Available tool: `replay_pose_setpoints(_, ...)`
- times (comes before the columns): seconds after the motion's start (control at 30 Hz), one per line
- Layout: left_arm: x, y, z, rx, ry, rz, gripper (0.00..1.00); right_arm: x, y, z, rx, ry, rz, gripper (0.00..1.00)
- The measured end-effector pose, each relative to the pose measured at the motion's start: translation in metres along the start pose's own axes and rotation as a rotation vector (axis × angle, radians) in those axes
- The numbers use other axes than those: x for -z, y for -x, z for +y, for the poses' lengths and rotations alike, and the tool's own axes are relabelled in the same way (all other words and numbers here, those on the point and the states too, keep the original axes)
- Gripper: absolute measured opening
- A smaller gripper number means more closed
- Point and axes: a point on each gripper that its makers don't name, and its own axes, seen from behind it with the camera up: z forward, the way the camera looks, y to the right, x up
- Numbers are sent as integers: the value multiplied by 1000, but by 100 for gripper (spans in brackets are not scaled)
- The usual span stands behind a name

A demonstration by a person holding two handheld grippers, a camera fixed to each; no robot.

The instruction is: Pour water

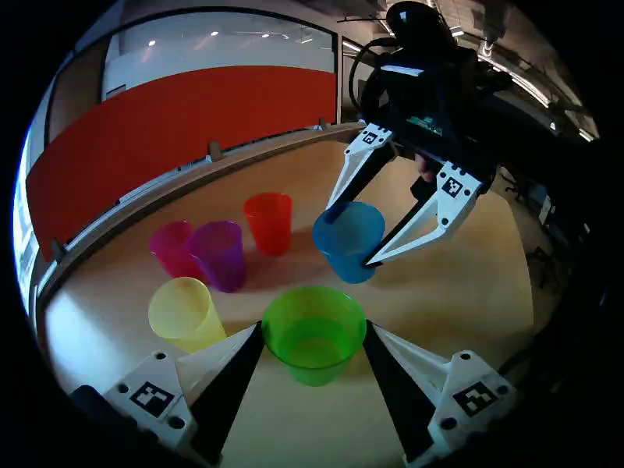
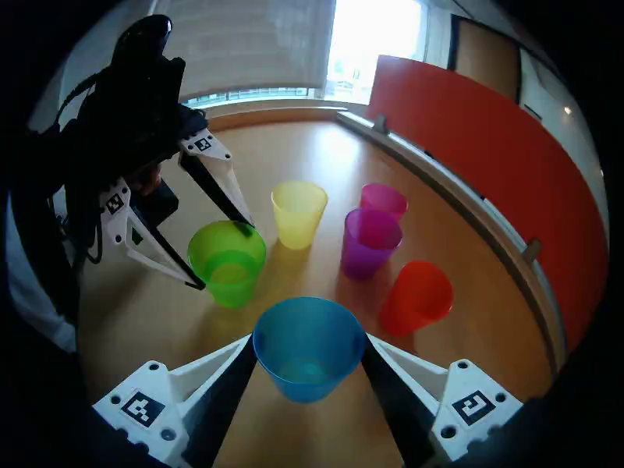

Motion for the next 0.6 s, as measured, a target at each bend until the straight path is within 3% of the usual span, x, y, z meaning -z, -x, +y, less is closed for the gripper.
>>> replay_pose_setpoints(0.6, -4, 9, -1, 9, -5, -5, 89, -7, 3, -4, -17, -9, 5, 93)
